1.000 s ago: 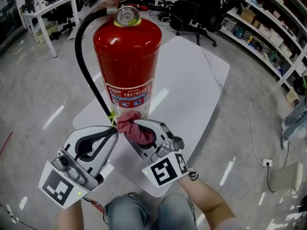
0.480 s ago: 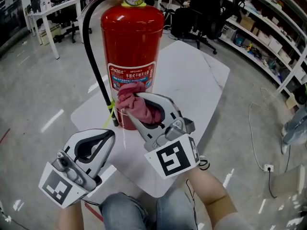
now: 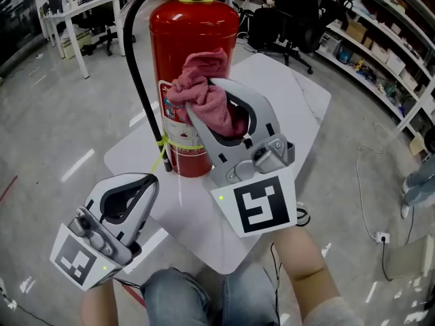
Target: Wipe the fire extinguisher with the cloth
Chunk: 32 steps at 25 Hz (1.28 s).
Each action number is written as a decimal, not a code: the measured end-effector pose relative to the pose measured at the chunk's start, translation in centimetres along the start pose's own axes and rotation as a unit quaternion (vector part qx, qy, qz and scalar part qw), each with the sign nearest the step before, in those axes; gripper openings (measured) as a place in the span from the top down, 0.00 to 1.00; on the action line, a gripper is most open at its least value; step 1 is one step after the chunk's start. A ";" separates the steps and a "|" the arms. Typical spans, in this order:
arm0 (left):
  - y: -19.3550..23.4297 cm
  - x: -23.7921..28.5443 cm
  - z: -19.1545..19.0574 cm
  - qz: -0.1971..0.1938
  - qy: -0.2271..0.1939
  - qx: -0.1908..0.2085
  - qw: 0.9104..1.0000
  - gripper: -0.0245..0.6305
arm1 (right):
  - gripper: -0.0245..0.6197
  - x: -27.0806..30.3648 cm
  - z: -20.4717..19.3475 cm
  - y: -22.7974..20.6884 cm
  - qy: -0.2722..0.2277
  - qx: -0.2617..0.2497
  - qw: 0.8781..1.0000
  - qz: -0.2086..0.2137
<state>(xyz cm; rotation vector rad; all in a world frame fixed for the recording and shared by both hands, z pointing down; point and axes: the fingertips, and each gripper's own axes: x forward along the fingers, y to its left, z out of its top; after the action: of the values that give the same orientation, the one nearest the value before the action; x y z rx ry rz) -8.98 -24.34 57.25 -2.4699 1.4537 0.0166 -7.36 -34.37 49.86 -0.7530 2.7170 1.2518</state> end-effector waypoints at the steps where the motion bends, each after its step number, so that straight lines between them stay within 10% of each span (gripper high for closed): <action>1: -0.1 0.0 -0.2 -0.001 0.001 0.000 1.000 0.95 | 0.78 -0.5 -1.2 1.1 0.010 0.011 1.000 0.008; 25: -2.0 -1.3 -2.1 0.003 0.018 -0.002 1.000 0.95 | 0.78 -5.6 -16.4 17.4 0.198 -0.003 0.961 0.193; 32: -2.0 -1.3 -3.3 0.017 0.030 -0.003 0.999 0.95 | 0.78 -5.7 -14.0 13.7 0.163 0.042 0.978 0.122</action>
<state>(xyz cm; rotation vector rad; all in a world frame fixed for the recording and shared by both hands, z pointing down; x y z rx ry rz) -8.28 -23.07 61.04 -2.4697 1.5216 -0.0462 -6.50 -34.66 70.25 -0.6864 3.1903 1.1290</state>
